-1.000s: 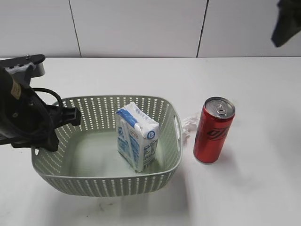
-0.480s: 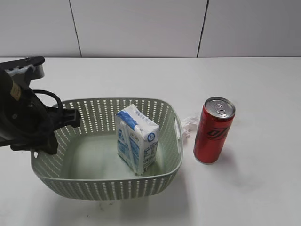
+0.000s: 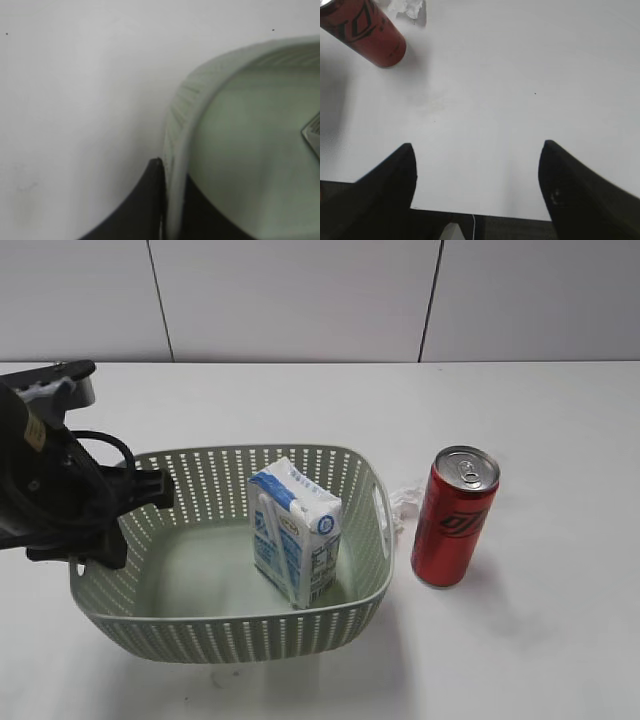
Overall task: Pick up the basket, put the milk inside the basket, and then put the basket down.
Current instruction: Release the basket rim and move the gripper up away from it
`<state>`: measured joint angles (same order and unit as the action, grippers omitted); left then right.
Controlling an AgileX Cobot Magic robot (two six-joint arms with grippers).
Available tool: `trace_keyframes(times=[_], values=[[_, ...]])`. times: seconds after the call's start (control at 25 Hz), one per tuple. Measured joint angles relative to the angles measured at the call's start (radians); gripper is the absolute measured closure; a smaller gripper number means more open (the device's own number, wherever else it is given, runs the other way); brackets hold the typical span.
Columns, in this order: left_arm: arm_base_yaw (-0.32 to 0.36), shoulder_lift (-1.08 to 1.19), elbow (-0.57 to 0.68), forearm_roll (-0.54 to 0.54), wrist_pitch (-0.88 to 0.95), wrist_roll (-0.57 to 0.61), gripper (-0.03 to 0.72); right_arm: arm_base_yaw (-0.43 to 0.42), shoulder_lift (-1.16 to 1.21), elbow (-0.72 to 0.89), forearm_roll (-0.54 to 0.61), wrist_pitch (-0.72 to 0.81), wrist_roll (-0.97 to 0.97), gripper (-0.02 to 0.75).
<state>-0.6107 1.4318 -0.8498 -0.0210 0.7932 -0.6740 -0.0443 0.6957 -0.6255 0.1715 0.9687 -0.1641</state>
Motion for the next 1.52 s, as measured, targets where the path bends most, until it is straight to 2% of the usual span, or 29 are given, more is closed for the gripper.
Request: trace_keyframes(times=[0.24,0.52,0.8,1.04,1.2,1.52], values=[[0.000,0.000,0.000,0.000,0.000,0.000,0.690,0.000,-0.204,0.094,-0.089,-0.004,0.000,0.146],[0.000,0.000,0.000,0.000,0.000,0.000,0.690,0.000,-0.381,0.203,-0.099,-0.006,0.007,0.146],[0.002,0.000,0.000,0.001,-0.011,0.000,0.690,0.000,-0.505,0.206,-0.100,-0.018,0.018,0.146],[0.052,0.000,-0.004,0.005,-0.013,0.009,0.690,0.000,-0.614,0.207,-0.100,-0.020,0.023,0.146],[0.079,0.001,-0.054,0.038,0.012,0.034,0.690,0.000,-0.697,0.207,-0.100,-0.023,0.023,0.146],[0.145,0.080,-0.240,0.048,0.036,0.121,0.690,0.028,-0.699,0.207,-0.101,-0.022,0.028,0.146]])
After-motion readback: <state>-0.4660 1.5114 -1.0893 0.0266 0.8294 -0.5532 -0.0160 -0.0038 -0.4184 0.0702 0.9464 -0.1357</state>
